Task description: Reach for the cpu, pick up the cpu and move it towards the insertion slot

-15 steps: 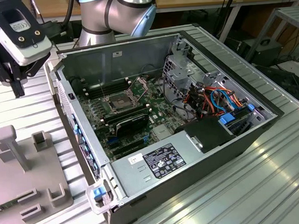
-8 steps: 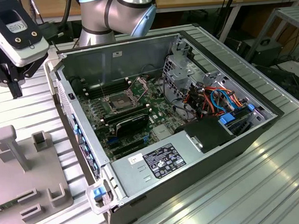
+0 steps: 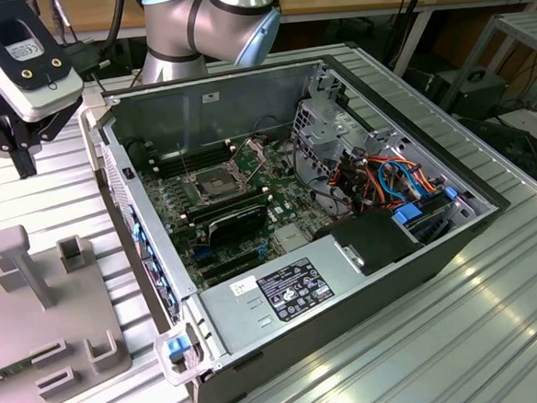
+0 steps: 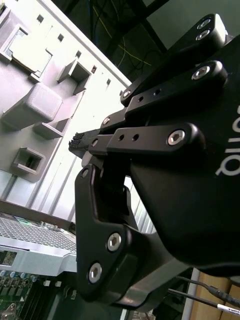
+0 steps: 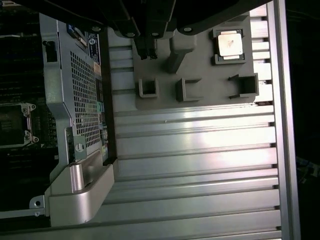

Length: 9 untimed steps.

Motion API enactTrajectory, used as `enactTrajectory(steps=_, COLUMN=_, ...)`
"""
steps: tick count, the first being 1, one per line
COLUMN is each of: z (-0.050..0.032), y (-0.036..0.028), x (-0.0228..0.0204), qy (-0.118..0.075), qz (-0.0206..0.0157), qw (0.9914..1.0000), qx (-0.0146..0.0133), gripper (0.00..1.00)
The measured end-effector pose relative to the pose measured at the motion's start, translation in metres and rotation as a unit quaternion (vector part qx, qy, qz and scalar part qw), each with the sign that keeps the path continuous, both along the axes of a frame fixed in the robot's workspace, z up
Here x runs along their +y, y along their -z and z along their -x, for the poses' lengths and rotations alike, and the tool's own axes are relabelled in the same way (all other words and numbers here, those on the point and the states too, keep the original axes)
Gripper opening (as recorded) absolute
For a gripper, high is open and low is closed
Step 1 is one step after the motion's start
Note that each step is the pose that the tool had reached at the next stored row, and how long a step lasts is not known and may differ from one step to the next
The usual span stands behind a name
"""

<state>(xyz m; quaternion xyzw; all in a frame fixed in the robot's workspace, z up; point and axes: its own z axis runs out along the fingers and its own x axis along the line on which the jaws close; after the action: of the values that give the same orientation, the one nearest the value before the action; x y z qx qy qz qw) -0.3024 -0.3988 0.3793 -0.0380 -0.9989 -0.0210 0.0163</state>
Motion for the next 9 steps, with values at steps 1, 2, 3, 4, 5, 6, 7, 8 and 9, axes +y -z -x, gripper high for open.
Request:
enactTrajectory(steps=1, z=0.0004, y=0.0001, x=0.0000, qy=0.000, qz=0.0000, qw=1.00000, qx=0.0002, gripper=0.11)
enactTrajectory(steps=2, z=0.0010, y=0.0002, x=0.0000, qy=0.000, qz=0.0000, qw=1.00000, qx=0.0005, gripper=0.11)
enactTrajectory(steps=3, z=0.0015, y=0.0003, x=0.0000, qy=0.000, qz=0.0000, qw=1.00000, qx=0.0006, gripper=0.11)
enactTrajectory(steps=4, z=0.0020, y=0.0003, x=0.0000, qy=0.000, qz=0.0000, qw=1.00000, qx=0.0010, gripper=0.11)
enactTrajectory(steps=5, z=0.0025, y=0.0004, x=0.0000, qy=0.000, qz=0.0000, qw=1.00000, qx=0.0013, gripper=0.11)
enactTrajectory(steps=6, z=0.0029, y=0.0005, x=0.0000, qy=0.000, qz=0.0000, qw=1.00000, qx=0.0015, gripper=0.11)
enactTrajectory(steps=7, z=0.0035, y=0.0006, x=0.0000, qy=0.000, qz=0.0000, qw=1.00000, qx=0.0022, gripper=0.11)
enactTrajectory(steps=8, z=0.0039, y=0.0008, x=0.0000, qy=0.000, qz=0.0000, qw=1.00000, qx=0.0027, gripper=0.11)
enactTrajectory(steps=9, z=0.0041, y=0.0008, x=0.0000, qy=0.000, qz=0.0000, qw=1.00000, qx=0.0031, gripper=0.11)
